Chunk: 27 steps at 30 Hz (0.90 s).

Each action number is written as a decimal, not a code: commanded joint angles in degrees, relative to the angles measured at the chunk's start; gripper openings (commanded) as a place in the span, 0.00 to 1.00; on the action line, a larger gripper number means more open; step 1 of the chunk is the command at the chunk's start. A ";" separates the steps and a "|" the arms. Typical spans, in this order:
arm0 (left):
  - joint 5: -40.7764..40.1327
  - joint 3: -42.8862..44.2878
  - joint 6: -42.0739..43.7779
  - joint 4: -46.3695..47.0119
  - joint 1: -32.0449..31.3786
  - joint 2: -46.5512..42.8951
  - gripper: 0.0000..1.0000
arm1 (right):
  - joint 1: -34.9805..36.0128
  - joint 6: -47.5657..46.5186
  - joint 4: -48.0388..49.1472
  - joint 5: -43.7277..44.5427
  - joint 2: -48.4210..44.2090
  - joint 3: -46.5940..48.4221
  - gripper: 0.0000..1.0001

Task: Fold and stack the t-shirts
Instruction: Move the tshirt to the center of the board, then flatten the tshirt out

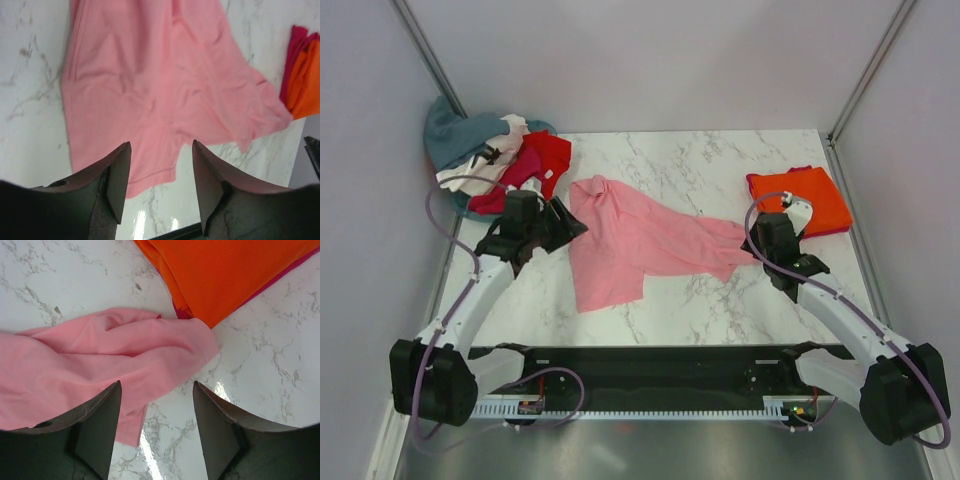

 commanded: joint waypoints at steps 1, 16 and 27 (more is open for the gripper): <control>2.28 -6.34 1.16 -6.39 -0.42 -4.27 0.58 | -0.17 1.88 1.14 0.70 -1.18 -2.36 0.66; -7.46 -21.12 -9.28 -11.86 -12.63 -12.04 0.54 | -0.17 3.46 2.54 1.14 -4.96 -5.78 0.64; -11.69 -24.37 -11.84 -9.32 -12.99 -10.37 0.50 | -0.17 5.49 1.49 -0.61 -10.14 -9.74 0.64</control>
